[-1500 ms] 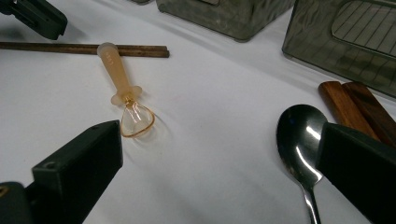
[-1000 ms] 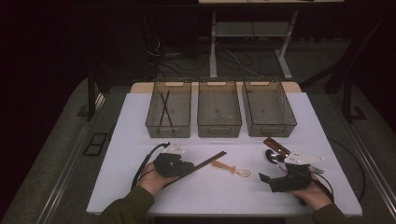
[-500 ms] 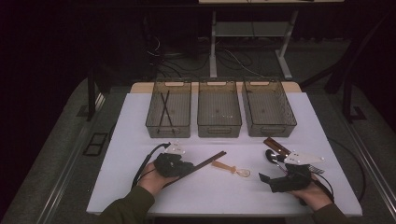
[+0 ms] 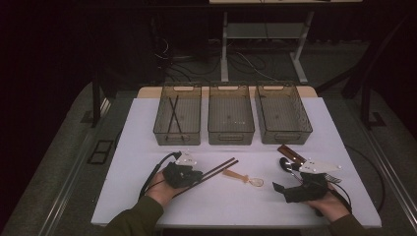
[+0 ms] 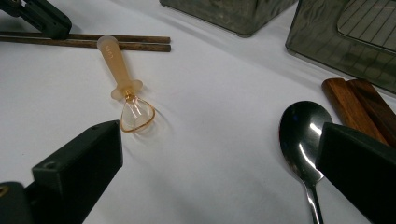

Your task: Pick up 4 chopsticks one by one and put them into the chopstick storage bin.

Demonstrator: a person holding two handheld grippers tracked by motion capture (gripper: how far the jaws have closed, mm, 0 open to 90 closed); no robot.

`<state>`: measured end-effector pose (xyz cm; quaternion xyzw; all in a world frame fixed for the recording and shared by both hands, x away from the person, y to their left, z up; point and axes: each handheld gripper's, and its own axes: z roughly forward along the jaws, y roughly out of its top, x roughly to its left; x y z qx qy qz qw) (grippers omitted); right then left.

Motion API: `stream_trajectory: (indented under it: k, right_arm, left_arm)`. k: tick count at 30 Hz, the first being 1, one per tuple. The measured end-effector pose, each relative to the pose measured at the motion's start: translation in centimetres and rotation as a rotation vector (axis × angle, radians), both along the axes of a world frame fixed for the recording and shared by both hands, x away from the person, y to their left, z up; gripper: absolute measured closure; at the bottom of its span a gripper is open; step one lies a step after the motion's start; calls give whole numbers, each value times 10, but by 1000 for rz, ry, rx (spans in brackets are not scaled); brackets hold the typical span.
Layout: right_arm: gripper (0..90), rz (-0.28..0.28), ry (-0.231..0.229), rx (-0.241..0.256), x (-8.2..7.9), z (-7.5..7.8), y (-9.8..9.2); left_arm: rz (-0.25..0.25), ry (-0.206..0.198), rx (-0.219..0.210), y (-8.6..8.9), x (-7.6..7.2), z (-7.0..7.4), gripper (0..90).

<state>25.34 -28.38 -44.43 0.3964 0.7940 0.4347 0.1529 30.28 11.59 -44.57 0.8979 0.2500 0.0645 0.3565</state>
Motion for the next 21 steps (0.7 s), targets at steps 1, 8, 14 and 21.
stream_trajectory:
  k: [1, 8, 14, 21]
  right_arm:
    - [4, 1, 0, -1, 0, 0, 0]
    - [4, 0, 0, -1, 0, 0, 0]
    - [5, 0, 0, 0, 0, 0, 0]
    - [5, -1, -2, 3, 0, 0, 0]
  left_arm:
    - [1, -1, 2, 0, 0, 0, 837]
    - [16, 14, -15, 0, 1, 0, 852]
    - [26, 47, -30, 2, 3, 0, 855]
    - [33, 48, -25, 5, 4, 1, 855]
